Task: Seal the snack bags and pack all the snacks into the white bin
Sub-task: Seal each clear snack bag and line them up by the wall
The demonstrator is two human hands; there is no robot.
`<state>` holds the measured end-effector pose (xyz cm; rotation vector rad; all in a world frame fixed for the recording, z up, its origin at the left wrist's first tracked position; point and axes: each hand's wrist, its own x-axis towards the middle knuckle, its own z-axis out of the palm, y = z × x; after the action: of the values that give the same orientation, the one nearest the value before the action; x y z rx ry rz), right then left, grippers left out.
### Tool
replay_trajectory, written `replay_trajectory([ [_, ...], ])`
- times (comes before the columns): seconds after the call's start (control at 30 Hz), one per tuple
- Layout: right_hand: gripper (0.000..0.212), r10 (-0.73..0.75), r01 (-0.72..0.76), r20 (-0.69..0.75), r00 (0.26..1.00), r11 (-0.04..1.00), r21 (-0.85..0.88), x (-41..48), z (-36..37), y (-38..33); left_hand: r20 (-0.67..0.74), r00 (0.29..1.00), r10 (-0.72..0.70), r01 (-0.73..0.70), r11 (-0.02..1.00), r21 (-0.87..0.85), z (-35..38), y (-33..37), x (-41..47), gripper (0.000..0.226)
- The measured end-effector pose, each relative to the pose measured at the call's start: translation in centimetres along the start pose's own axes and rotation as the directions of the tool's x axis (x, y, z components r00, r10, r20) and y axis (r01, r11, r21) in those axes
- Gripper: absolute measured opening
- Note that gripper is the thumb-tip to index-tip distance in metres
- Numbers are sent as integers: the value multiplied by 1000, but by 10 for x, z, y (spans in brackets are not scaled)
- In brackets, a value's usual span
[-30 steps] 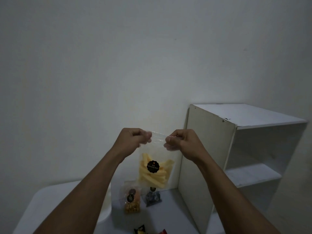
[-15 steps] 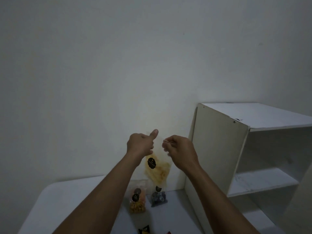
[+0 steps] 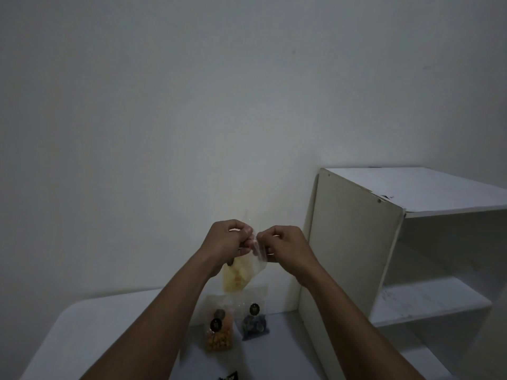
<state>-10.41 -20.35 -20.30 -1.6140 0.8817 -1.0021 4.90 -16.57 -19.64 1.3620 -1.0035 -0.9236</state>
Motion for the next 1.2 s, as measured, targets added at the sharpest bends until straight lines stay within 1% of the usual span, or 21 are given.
replay_trajectory([
  [0.13, 18, 38, -37, 68, 997, 999, -19, 1, -3, 0, 11, 997, -70, 70, 995, -70, -1, -5, -2, 16],
  [0.23, 22, 33, -29, 86, 996, 999, -43, 1, -4, 3, 4, 995, -104, 104, 988, -112, -1, -7, -2, 17],
  [0.33, 40, -7, 8, 105, 994, 1000, -8, -4, -3, 11, -48, 993, -108, 100, 983, -155, -5, -8, 1, 17],
  [0.37, 45, -19, 25, 126, 992, 999, -39, -5, -2, 15, -60, 992, -108, 97, 982, -162, -6, -9, 3, 17],
  [0.4, 44, -30, 47, 143, 989, 993, -113, -6, -1, 22, -69, 992, -107, 95, 982, -164, -7, -11, 4, 18],
  [0.47, 26, -66, 94, 112, 991, 958, -269, -3, 3, 40, -88, 990, -112, 98, 985, -142, -6, -17, 5, 17],
  [0.5, 13, -86, 102, 69, 994, 953, -287, -1, 5, 48, -103, 989, -109, 97, 988, -117, -5, -24, 6, 17],
  [0.53, 7, -90, 94, 26, 996, 960, -263, 0, 6, 56, -137, 986, -97, 86, 993, -83, -5, -32, 6, 16],
  [0.6, 17, -43, 34, -49, 998, 984, -175, 1, 8, 69, -238, 970, -53, 65, 997, 44, -7, -55, 9, 22],
  [0.63, 19, -7, -2, -67, 998, 991, -134, 1, 7, 76, -265, 963, -57, 84, 992, 92, -10, -71, 10, 30],
  [0.67, 19, 24, -32, -75, 997, 994, -105, 1, 6, 83, -258, 961, -97, 127, 987, 102, -12, -86, 10, 40],
  [0.7, 18, 49, -55, -74, 996, 995, -89, 1, 5, 92, -216, 962, -165, 186, 979, 81, -14, -102, 11, 47],
  [0.73, 18, 68, -73, -65, 996, 995, -75, 1, 4, 101, -144, 959, -244, 254, 966, 54, -14, -118, 12, 47],
  [0.77, 18, 86, -90, -60, 994, 994, -58, 2, 3, 110, -55, 950, -309, 312, 949, 52, -12, -133, 11, 42],
  [0.83, 19, 118, -119, -79, 990, 993, -14, 6, 0, 128, 71, 933, -352, 345, 934, 90, -7, -159, 10, 28],
  [0.87, 17, 118, -119, -98, 988, 993, -4, 10, -1, 137, 68, 935, -348, 342, 936, 86, -3, -168, 10, 25],
  [0.97, 6, 142, -158, -153, 978, 983, -98, 20, -4, 173, -25, 947, -321, 322, 945, 61, 9, -192, 19, 21],
  [1.03, 20, 225, -250, -144, 964, 950, -190, 22, -3, 203, -48, 947, -319, 321, 946, 54, 17, -207, 29, 23],
  [1.07, 22, 259, -284, -135, 956, 934, -217, 23, -1, 219, -50, 946, -320, 323, 943, 85, 21, -217, 35, 24],
  [1.13, 22, 288, -313, -131, 949, 915, -254, 25, 1, 250, -55, 940, -337, 342, 927, 154, 28, -241, 44, 23],
  [1.2, 22, 307, -335, -141, 941, 904, -267, 29, 3, 279, -65, 924, -377, 382, 914, 135, 33, -267, 51, 19],
])
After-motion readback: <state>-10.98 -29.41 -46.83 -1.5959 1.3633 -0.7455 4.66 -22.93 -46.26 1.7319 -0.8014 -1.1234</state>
